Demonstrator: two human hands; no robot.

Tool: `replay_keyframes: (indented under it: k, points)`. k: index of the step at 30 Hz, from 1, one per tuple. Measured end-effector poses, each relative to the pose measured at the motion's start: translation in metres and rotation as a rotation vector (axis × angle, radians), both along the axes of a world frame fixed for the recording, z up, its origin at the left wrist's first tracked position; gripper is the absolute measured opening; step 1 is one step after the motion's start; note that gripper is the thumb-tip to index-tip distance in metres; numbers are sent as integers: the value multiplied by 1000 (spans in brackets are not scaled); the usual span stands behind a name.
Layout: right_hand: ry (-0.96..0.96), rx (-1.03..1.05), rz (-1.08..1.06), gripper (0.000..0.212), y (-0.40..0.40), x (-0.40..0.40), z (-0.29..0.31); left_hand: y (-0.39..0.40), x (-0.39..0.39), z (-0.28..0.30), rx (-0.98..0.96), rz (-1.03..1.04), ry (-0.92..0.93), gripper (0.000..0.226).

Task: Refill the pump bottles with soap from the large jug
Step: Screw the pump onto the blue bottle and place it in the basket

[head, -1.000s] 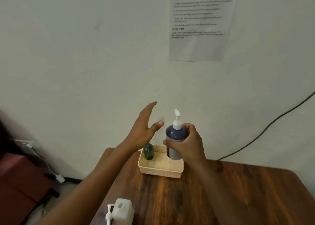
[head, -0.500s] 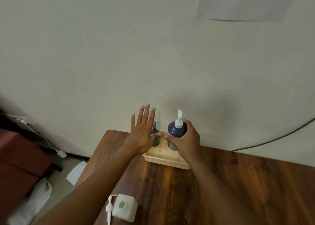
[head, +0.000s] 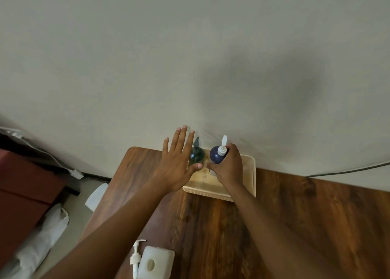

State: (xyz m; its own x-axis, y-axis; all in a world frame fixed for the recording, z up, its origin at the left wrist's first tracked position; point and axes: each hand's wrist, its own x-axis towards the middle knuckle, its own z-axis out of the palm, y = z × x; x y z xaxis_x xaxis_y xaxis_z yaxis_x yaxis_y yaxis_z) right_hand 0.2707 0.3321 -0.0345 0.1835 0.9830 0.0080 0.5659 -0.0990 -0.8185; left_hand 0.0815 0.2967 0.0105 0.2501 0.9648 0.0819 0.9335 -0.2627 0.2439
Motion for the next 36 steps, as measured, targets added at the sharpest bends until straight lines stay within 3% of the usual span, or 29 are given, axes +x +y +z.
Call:
replay_keyframes:
  k: [8,20,25,31,36]
  points:
    - [-80,-21,10,91,16,-14,-37,-1,-11,-25,-18,19,-33,92]
    - [-83,20,-32,87,14,-22,-56,-4,-14,-45,-35,45,-50,90]
    - [-84,13,-5,95,11,-18,-50,-10,-16,-42,-55,74,-49,92]
    - [-102,-45,34,120,-2,-7,-32,-35,-20,-27,-51,109,-104,94]
    - [-39,76,104,112,-48,-1,-5,-69,-30,-12,-107,159,-153,100]
